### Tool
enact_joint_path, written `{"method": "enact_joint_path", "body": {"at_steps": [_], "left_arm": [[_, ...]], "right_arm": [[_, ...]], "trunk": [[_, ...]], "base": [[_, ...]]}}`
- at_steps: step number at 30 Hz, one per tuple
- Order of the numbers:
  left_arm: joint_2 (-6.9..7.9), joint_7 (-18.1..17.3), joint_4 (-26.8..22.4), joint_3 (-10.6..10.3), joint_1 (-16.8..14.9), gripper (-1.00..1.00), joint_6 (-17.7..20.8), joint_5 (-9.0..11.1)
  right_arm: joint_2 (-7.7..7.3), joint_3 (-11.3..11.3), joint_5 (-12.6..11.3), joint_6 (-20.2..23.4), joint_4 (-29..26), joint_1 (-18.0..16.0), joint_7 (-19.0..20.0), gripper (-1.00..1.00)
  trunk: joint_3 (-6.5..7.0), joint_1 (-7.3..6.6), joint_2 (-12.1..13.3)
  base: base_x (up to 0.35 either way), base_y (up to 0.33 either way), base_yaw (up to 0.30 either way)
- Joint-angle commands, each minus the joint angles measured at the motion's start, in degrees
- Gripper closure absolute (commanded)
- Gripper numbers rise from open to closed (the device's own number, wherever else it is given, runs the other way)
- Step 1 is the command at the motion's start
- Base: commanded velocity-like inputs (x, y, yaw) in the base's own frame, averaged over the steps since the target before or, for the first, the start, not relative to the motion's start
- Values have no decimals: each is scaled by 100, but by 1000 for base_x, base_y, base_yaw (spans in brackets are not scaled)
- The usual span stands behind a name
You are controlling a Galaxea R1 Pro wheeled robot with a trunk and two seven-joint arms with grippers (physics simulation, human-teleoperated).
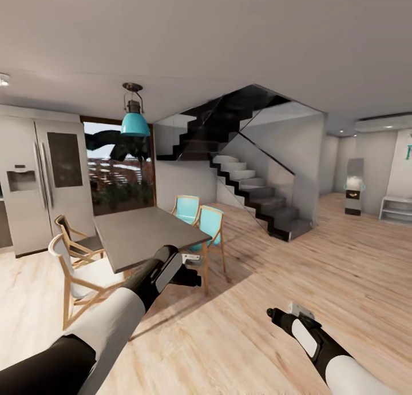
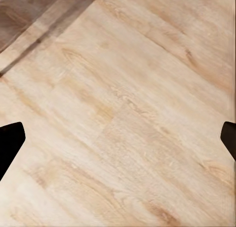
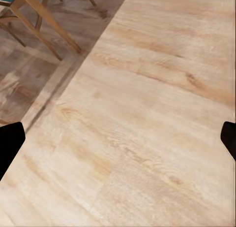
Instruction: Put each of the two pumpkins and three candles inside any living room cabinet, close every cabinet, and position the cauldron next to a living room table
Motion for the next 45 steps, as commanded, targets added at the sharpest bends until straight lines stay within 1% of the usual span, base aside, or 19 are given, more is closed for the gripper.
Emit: {"method": "enact_joint_path", "body": {"at_steps": [1, 45], "left_arm": [[3, 55, -5, -19, -4, -100, 13, 62], [3, 47, -5, -19, 0, -100, 13, 62]], "right_arm": [[-3, 23, -47, 28, -14, -2, -41, -100], [-11, 14, -39, 63, -12, -6, -54, -100]], "trunk": [[-9, 1, -6], [-15, 1, -6]], "base": [[0, 0, -295], [0, 0, -293]]}}
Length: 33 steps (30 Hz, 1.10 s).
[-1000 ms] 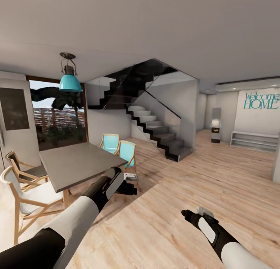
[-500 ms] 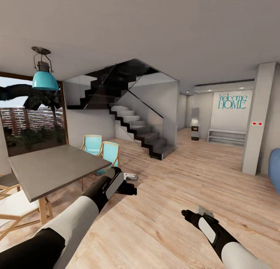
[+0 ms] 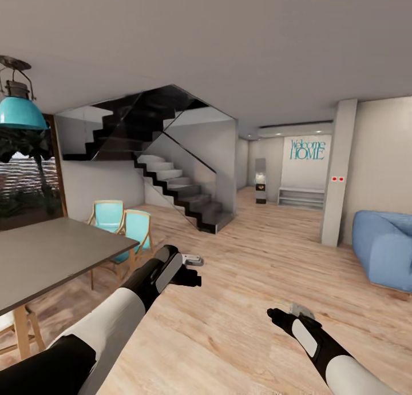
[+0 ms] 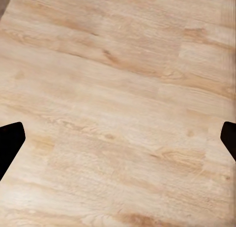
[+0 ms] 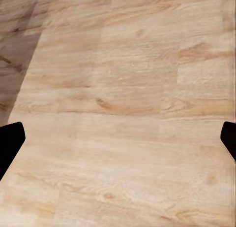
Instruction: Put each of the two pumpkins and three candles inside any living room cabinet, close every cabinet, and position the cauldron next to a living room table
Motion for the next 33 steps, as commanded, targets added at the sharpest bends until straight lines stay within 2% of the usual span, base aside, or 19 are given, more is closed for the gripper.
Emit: {"method": "enact_joint_path", "body": {"at_steps": [1, 33], "left_arm": [[3, 55, -5, -19, -6, -100, 13, 62], [3, 55, -4, -22, -6, -100, 13, 60]], "right_arm": [[-4, 22, -46, 29, -15, -2, -39, -100], [-31, 13, -45, 33, -15, 2, -48, -100]], "trunk": [[-13, 1, -6], [-263, 1, -6]], "base": [[0, 0, -247], [0, 0, -156]]}}
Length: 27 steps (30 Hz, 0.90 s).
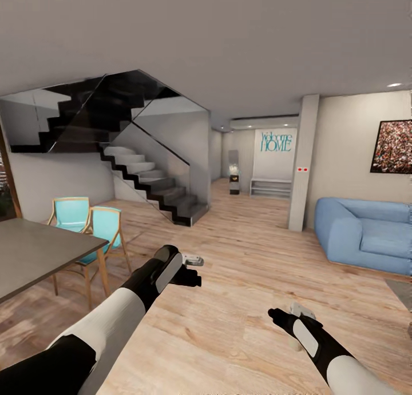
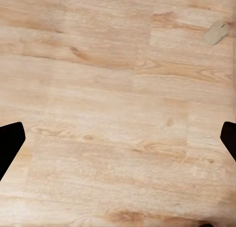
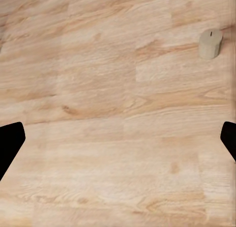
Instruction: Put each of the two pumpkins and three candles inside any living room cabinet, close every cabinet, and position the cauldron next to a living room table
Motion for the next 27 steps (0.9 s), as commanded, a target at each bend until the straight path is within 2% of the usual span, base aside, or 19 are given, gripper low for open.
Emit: {"method": "enact_joint_path", "body": {"at_steps": [1, 13, 27], "left_arm": [[3, 55, -6, -18, -6, -100, 13, 63], [7, 54, -3, -23, -6, -100, 13, 64], [11, 54, 2, -25, -6, -100, 13, 60]], "right_arm": [[-3, 21, -44, 28, -15, -1, -38, -100], [14, 28, -38, 36, -29, -5, -38, -100], [15, 22, -46, 46, -56, -10, -47, -100]], "trunk": [[-17, 1, -6], [-121, 1, -6], [-252, 1, -6]], "base": [[0, 0, -137], [0, 0, -120], [0, 0, -11]]}}
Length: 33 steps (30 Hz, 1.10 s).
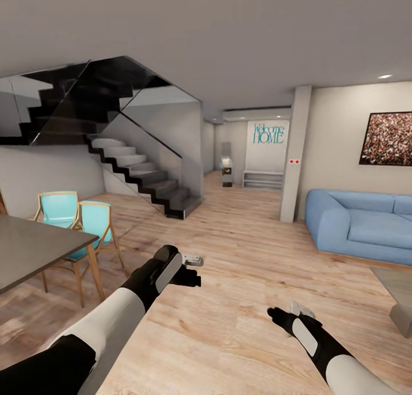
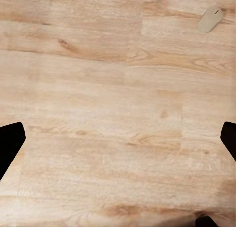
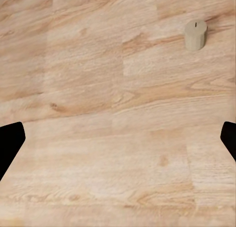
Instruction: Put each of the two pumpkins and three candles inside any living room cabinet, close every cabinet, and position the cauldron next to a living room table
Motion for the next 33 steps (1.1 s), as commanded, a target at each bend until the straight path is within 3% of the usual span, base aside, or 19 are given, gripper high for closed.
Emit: {"method": "enact_joint_path", "body": {"at_steps": [1, 33], "left_arm": [[3, 55, -5, -19, -6, -100, 12, 61], [7, 66, -4, -67, -6, -100, 11, 56]], "right_arm": [[-3, 21, -47, 27, -16, -2, -38, -100], [-19, 12, -43, 5, 22, 4, -71, -100]], "trunk": [[-18, 0, -6], [-273, 0, -6]], "base": [[0, 0, 0], [0, 0, 0]]}}
